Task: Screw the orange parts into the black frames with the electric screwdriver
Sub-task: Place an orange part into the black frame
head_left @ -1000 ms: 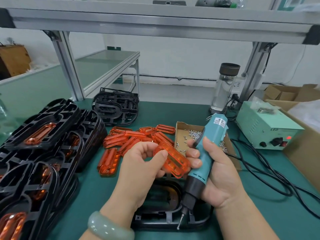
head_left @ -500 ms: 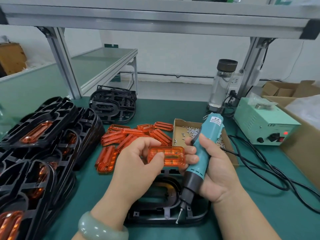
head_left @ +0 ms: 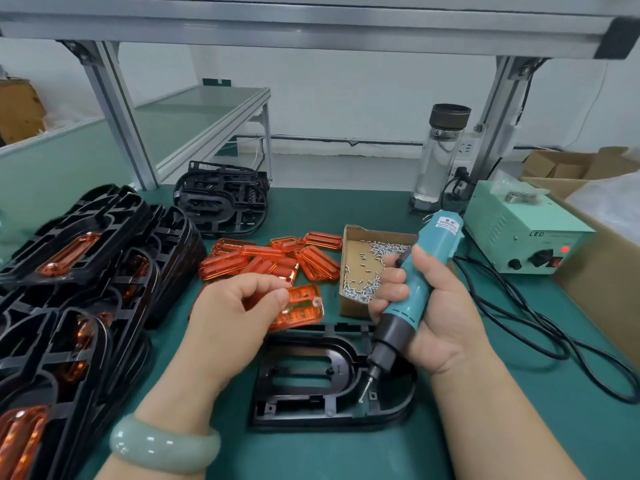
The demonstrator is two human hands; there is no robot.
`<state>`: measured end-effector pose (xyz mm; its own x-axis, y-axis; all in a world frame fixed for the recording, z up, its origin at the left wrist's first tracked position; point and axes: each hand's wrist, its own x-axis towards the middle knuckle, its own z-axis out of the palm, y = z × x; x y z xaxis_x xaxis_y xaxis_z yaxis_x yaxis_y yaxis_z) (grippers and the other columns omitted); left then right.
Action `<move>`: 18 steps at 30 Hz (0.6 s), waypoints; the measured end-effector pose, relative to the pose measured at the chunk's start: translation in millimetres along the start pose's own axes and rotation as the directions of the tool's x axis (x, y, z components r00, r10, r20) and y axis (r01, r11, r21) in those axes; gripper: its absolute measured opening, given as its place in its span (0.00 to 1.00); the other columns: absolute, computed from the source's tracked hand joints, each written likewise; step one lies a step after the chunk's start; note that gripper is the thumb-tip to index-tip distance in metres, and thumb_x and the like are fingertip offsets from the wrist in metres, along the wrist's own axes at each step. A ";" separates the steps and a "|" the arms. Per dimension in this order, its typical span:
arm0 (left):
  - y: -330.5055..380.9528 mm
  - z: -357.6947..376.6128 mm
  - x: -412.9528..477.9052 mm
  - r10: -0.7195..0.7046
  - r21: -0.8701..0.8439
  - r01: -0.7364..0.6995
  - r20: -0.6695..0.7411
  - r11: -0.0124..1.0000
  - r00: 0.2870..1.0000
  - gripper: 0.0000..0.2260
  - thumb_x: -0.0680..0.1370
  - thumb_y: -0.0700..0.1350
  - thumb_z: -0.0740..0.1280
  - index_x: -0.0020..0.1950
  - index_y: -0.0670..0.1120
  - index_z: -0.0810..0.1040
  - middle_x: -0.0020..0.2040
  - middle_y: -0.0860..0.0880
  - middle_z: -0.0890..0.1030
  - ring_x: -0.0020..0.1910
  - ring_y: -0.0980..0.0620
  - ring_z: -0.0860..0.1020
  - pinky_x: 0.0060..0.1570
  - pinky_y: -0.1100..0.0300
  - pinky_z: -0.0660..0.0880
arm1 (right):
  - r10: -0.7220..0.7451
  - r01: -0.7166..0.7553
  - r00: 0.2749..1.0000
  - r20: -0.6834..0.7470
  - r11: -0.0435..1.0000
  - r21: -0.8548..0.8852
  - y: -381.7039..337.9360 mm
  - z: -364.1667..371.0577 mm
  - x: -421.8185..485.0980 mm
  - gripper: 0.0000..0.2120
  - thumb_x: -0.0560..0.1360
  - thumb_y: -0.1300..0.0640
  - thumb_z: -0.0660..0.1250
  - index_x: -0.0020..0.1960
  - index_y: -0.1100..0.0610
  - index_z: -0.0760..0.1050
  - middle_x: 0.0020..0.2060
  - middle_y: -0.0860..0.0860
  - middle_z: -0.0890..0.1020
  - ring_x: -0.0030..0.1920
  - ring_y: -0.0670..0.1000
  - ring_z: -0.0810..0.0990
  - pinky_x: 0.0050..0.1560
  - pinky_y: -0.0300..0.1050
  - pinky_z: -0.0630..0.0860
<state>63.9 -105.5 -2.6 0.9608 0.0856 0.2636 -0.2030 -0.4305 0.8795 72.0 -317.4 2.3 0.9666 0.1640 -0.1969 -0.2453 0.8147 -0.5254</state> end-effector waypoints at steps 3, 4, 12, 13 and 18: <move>-3.1 -2.7 -5.1 -0.011 0.077 0.002 0.116 0.997 0.993 0.10 0.71 0.43 0.73 0.37 0.60 0.83 0.39 0.62 0.81 0.38 0.64 0.76 0.39 0.72 0.68 | -0.011 0.011 1.000 0.003 1.000 0.003 -1.8 -3.0 0.9 0.11 0.69 0.49 0.67 0.43 0.57 0.73 0.29 0.46 0.72 0.24 0.43 0.70 0.28 0.38 0.72; -3.4 -3.1 -6.4 -0.011 0.097 -0.003 0.151 0.995 0.988 0.09 0.71 0.43 0.73 0.37 0.58 0.83 0.39 0.63 0.80 0.38 0.64 0.76 0.38 0.73 0.68 | -0.012 0.012 1.000 0.002 1.000 0.005 -2.1 -3.4 1.5 0.11 0.69 0.49 0.67 0.43 0.56 0.73 0.29 0.46 0.72 0.24 0.43 0.70 0.28 0.37 0.72; -2.5 1.7 -13.7 -0.031 0.219 -0.037 0.296 0.975 0.955 0.07 0.70 0.46 0.75 0.33 0.55 0.82 0.33 0.60 0.82 0.32 0.63 0.78 0.33 0.71 0.72 | -0.026 0.026 1.000 0.003 1.000 0.011 -3.4 -6.5 3.5 0.11 0.69 0.49 0.67 0.44 0.56 0.72 0.29 0.46 0.73 0.24 0.42 0.71 0.30 0.36 0.71; -2.9 1.9 -13.9 -0.039 0.246 -0.038 0.303 0.969 0.952 0.07 0.70 0.47 0.74 0.33 0.55 0.82 0.33 0.61 0.82 0.33 0.63 0.78 0.33 0.70 0.71 | -0.029 0.029 1.000 0.002 1.000 0.012 -3.7 -6.3 3.4 0.11 0.69 0.49 0.67 0.44 0.56 0.72 0.29 0.46 0.73 0.24 0.42 0.71 0.30 0.36 0.71; -5.0 3.9 -11.2 -0.038 0.355 -0.077 0.305 0.932 0.952 0.09 0.71 0.50 0.73 0.30 0.59 0.80 0.36 0.59 0.78 0.39 0.62 0.76 0.40 0.66 0.68 | -0.036 0.036 0.999 -0.015 0.999 0.014 -3.9 -6.1 2.9 0.11 0.69 0.49 0.67 0.44 0.56 0.72 0.29 0.46 0.73 0.24 0.43 0.71 0.30 0.36 0.71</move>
<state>54.9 -107.8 -11.5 0.9795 -0.1765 0.0968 -0.1960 -0.7266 0.6585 75.3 -323.5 -1.3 0.9736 0.1263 -0.1899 -0.2089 0.8281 -0.5202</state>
